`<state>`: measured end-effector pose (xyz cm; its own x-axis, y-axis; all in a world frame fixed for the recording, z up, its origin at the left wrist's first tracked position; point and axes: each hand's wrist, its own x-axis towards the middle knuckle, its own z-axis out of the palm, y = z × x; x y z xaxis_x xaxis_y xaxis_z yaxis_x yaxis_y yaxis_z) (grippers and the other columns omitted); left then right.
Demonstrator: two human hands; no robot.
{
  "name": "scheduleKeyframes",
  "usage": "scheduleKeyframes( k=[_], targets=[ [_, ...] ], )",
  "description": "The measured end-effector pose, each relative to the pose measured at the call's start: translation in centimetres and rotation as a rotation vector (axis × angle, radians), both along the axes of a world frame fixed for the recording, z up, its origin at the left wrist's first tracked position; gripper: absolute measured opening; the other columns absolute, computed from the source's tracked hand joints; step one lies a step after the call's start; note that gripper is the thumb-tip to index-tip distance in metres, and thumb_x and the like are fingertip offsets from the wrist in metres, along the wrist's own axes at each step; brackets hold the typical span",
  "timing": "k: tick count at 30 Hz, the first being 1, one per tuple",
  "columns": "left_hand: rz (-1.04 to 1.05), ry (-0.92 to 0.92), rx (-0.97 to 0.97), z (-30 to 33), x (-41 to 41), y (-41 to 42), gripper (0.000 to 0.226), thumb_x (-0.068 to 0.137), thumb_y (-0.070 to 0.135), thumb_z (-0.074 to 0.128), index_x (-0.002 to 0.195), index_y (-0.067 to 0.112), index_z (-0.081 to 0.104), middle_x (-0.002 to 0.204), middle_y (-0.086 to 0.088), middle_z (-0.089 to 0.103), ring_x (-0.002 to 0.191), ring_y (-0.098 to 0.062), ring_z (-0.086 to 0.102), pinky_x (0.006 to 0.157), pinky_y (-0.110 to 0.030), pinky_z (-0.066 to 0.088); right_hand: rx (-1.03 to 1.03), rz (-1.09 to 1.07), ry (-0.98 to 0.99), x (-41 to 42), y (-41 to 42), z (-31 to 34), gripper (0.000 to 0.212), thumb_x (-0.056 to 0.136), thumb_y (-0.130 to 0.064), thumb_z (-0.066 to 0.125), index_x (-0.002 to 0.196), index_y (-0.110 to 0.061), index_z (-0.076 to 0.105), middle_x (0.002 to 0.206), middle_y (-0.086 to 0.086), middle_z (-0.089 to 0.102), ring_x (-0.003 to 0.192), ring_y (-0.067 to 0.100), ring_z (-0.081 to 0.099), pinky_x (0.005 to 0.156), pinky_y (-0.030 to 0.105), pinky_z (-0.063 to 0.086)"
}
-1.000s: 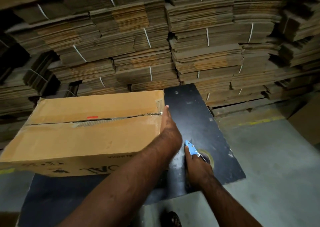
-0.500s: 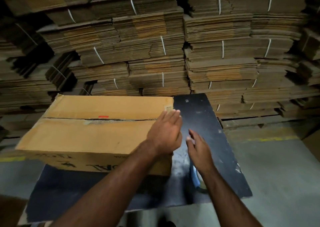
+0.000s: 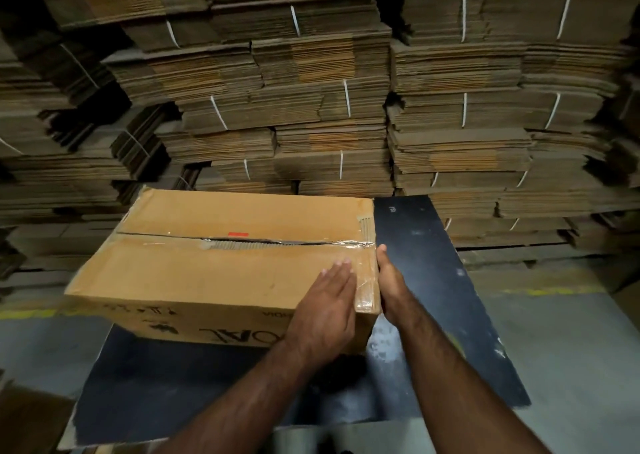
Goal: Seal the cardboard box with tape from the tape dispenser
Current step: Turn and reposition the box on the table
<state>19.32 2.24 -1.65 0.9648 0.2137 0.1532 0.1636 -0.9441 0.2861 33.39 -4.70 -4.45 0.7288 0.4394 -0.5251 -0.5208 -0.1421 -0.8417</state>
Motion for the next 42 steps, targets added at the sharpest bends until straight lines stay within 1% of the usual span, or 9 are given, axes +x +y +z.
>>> scheduleKeyframes(
  k=[6,9,14,17,20,24,28,34,42],
  targets=[
    [-0.081,0.018,-0.010,0.4,-0.9,1.1,0.057,0.102,0.026,0.030,0.154,0.003,0.023,0.163,-0.013,0.015,0.151,-0.026,0.012,0.120,-0.036,-0.006,0.096,-0.062,-0.106,-1.5,0.0,1.6,0.051,0.105,-0.050,0.028,0.115,-0.017,0.067,0.095,0.001,0.075,0.078,0.008,0.072,0.063,0.019,0.056],
    [-0.139,0.054,0.003,0.1,-0.9,1.7,0.063,0.098,0.031,0.017,0.153,0.001,0.024,0.162,-0.016,0.018,0.151,-0.028,0.013,0.122,-0.040,-0.001,0.070,-0.051,-0.118,-1.5,0.6,1.8,0.058,0.105,-0.053,0.023,0.121,-0.018,0.066,0.104,0.006,0.075,0.096,0.020,0.071,0.066,0.023,0.056],
    [-0.172,0.046,0.022,0.0,-0.4,2.0,0.085,0.084,0.044,0.000,0.153,-0.001,0.023,0.162,-0.017,0.015,0.151,-0.030,0.011,0.119,-0.041,-0.009,-0.185,-0.097,-0.122,0.3,2.0,1.9,0.058,0.106,-0.050,0.028,0.082,-0.013,0.065,0.083,0.007,0.068,0.072,0.017,0.063,0.059,0.026,0.046],
    [-0.204,0.094,0.012,0.1,-0.8,2.4,0.078,0.089,0.040,0.003,0.154,-0.001,0.015,0.164,-0.017,0.007,0.152,-0.028,0.004,0.119,-0.036,-0.011,-0.244,-0.037,-0.097,-0.3,2.0,2.4,0.074,0.097,-0.069,0.025,0.092,-0.009,0.068,0.099,0.018,0.070,0.088,0.025,0.066,0.079,0.035,0.053],
    [-0.235,0.109,-0.091,1.0,-0.8,3.5,0.062,0.101,0.028,0.027,0.155,0.002,0.012,0.165,-0.014,0.002,0.152,-0.023,-0.002,0.116,-0.029,-0.014,-0.316,-0.133,-0.246,-1.7,1.7,4.6,0.081,0.098,-0.068,0.023,0.139,-0.006,0.054,0.147,0.019,0.048,0.136,0.032,0.044,0.115,0.043,0.031],
    [-0.108,-0.129,-0.261,2.0,-4.2,9.1,0.060,0.100,0.022,0.038,0.156,0.008,0.020,0.165,-0.005,0.004,0.152,-0.016,0.001,0.122,-0.028,-0.003,-0.377,0.082,-0.704,-5.5,4.1,8.6,0.062,0.103,-0.057,0.022,0.156,-0.026,0.027,0.162,-0.003,0.027,0.148,0.013,0.024,0.119,0.031,0.015],
    [0.191,-0.257,-0.216,2.7,-9.3,18.5,0.055,0.098,0.022,0.037,0.152,0.011,0.034,0.163,-0.002,0.021,0.150,-0.016,0.016,0.122,-0.027,0.008,-0.370,0.402,-1.029,-10.2,10.0,9.7,0.057,0.106,-0.043,0.031,0.157,-0.019,0.022,0.163,-0.002,0.024,0.148,0.011,0.020,0.114,0.019,0.010],
    [0.616,-0.262,-0.187,2.7,-16.6,31.3,0.057,0.098,0.016,0.045,0.152,0.012,0.028,0.163,-0.006,0.019,0.146,-0.022,0.022,0.118,-0.035,0.023,-0.392,0.756,-1.264,-17.8,23.1,8.2,0.057,0.107,-0.038,0.031,0.158,-0.017,0.018,0.164,0.002,0.022,0.150,0.016,0.018,0.123,0.037,0.014],
    [0.557,-0.033,-0.572,0.2,-19.0,37.1,0.058,0.104,0.028,0.042,0.157,0.022,0.017,0.152,-0.009,0.042,0.133,-0.027,0.045,0.108,-0.038,0.038,-0.548,0.879,-1.452,-24.1,31.3,5.6,0.059,0.106,-0.038,0.015,0.159,-0.012,0.010,0.166,0.005,0.014,0.152,0.018,0.009,0.121,0.036,-0.003]
  ],
)
